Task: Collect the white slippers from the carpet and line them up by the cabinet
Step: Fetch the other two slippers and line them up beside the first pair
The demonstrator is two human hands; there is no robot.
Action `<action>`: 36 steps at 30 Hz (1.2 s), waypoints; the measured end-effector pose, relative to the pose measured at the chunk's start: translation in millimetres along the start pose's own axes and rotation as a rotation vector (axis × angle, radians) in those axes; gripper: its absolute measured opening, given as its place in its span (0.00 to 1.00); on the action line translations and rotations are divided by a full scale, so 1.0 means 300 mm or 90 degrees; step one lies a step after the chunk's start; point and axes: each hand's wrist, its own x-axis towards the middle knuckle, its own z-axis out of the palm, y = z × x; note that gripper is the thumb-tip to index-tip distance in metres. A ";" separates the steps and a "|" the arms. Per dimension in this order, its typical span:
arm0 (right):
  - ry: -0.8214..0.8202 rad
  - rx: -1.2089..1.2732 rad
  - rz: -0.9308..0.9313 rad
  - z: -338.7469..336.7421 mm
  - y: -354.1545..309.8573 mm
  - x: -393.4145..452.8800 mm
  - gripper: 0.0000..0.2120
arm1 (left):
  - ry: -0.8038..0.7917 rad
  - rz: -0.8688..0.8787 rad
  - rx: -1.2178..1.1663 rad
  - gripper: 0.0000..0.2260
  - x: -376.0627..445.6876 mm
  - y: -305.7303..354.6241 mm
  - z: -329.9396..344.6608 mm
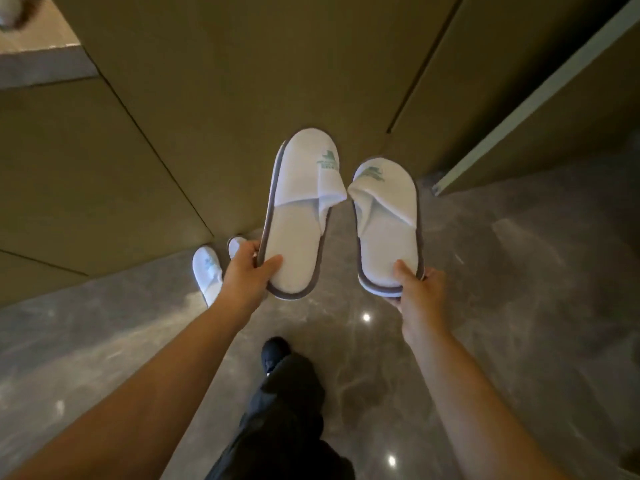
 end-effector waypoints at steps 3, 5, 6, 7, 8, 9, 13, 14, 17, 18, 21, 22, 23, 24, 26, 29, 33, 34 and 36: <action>-0.025 0.011 0.033 0.056 0.044 0.153 0.18 | 0.007 -0.038 -0.001 0.05 0.132 -0.067 0.053; -0.027 0.026 0.081 0.089 0.088 0.250 0.19 | 0.012 -0.059 0.012 0.04 0.211 -0.118 0.091; -0.029 0.033 0.100 0.104 0.114 0.301 0.18 | 0.016 -0.065 0.014 0.04 0.250 -0.145 0.111; -0.031 0.032 0.113 0.119 0.146 0.356 0.17 | 0.022 -0.069 0.006 0.04 0.290 -0.175 0.131; -0.031 0.023 0.120 0.133 0.181 0.410 0.14 | 0.025 -0.075 -0.006 0.03 0.331 -0.209 0.152; -0.028 0.009 0.127 0.147 0.225 0.463 0.11 | 0.025 -0.082 -0.018 0.03 0.373 -0.249 0.172; -0.015 -0.035 0.165 0.193 0.434 0.703 0.15 | 0.054 -0.097 -0.045 0.07 0.568 -0.453 0.260; -0.015 -0.044 0.172 0.203 0.491 0.770 0.14 | 0.061 -0.099 -0.041 0.07 0.622 -0.514 0.283; -0.040 -0.076 0.178 0.236 0.669 0.963 0.05 | 0.073 -0.120 -0.031 0.04 0.779 -0.712 0.353; -0.046 -0.087 0.182 0.247 0.727 1.024 0.05 | 0.077 -0.129 -0.030 0.05 0.830 -0.781 0.377; -0.053 -0.072 0.215 0.284 0.900 1.211 0.11 | 0.088 -0.141 -0.057 0.06 0.980 -0.987 0.444; -0.059 -0.061 0.219 0.299 0.956 1.275 0.11 | 0.085 -0.141 -0.070 0.05 1.029 -1.051 0.462; -0.064 -0.056 0.213 0.316 1.010 1.339 0.09 | 0.078 -0.139 -0.078 0.05 1.079 -1.113 0.478; -0.068 -0.065 0.200 0.336 1.064 1.405 0.07 | 0.067 -0.134 -0.081 0.06 1.132 -1.170 0.493; -0.054 -0.089 0.161 0.375 1.172 1.534 0.05 | 0.048 -0.119 -0.071 0.06 1.235 -1.266 0.516; -0.030 -0.104 0.110 0.429 1.308 1.693 0.14 | 0.040 -0.092 -0.069 0.06 1.373 -1.383 0.542; -0.016 -0.103 0.044 0.480 1.425 1.840 0.17 | 0.037 -0.093 -0.099 0.06 1.501 -1.481 0.579; -0.012 -0.120 0.026 0.485 1.442 1.863 0.18 | 0.038 -0.097 -0.105 0.06 1.521 -1.493 0.587; 0.002 -0.221 -0.033 0.487 1.456 1.882 0.21 | 0.037 -0.111 -0.118 0.06 1.544 -1.504 0.597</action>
